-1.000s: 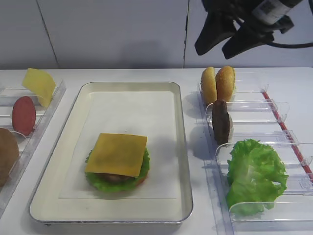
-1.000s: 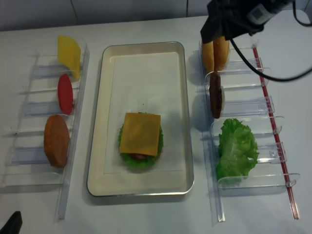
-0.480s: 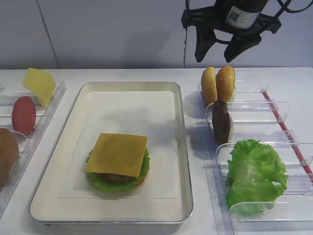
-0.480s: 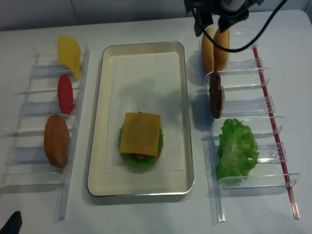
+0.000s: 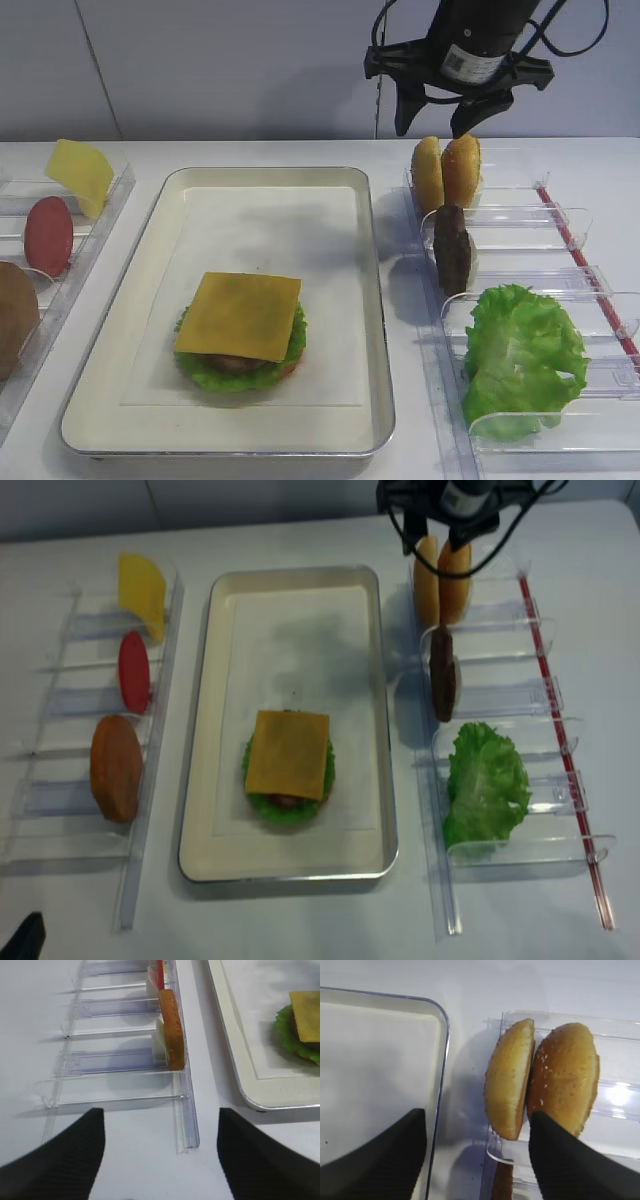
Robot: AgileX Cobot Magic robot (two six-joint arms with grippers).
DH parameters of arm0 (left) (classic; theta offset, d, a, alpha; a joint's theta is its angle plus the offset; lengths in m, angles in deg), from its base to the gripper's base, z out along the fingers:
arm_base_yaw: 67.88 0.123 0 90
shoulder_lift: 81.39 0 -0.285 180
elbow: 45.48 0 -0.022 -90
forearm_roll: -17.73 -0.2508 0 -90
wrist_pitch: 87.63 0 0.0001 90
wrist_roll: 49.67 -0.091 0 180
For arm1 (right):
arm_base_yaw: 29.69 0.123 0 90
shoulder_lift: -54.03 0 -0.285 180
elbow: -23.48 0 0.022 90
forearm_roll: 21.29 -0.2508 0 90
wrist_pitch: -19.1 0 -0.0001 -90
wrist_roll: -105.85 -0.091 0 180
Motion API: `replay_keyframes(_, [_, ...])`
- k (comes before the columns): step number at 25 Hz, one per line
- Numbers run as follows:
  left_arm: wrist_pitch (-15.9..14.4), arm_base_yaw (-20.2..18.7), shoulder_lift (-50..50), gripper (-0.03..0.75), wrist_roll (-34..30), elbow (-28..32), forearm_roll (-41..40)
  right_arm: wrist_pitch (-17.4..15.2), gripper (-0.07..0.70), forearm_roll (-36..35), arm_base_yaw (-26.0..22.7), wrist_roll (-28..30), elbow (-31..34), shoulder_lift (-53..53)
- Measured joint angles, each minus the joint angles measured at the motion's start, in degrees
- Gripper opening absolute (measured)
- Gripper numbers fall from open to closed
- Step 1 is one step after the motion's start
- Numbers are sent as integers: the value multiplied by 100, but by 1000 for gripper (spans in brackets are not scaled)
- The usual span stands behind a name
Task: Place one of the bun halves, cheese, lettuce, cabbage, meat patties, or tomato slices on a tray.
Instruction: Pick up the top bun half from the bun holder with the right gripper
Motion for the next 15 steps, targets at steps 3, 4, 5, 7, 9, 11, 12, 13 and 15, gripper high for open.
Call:
replay_keyframes(3, [0, 0, 0, 449, 0, 0, 0, 155, 482, 39, 0, -144, -10, -99])
replay_keyframes(4, [0, 0, 0, 449, 0, 0, 0, 195, 482, 48, 0, -190, -10, -139])
replay_keyframes(5, [0, 0, 0, 449, 0, 0, 0, 238, 482, 61, 0, -216, -10, -168])
replay_keyframes(7, [10, 0, 0, 449, 0, 0, 0, 309, 482, 83, 0, -253, -10, -236])
replay_keyframes(9, [10, 0, 0, 449, 0, 0, 0, 325, 482, 149, 0, -291, -10, -300])
replay_keyframes(11, [10, 0, 0, 449, 0, 0, 0, 351, 482, 189, 0, -302, -10, -362])
replay_keyframes(12, [10, 0, 0, 449, 0, 0, 0, 364, 482, 198, 0, -303, -10, -389])
replay_keyframes(13, [10, 0, 0, 449, 0, 0, 0, 378, 482, 198, 0, -313, -10, -413])
replay_keyframes(15, [10, 0, 0, 449, 0, 0, 0, 453, 482, 201, 0, -313, -10, -451])
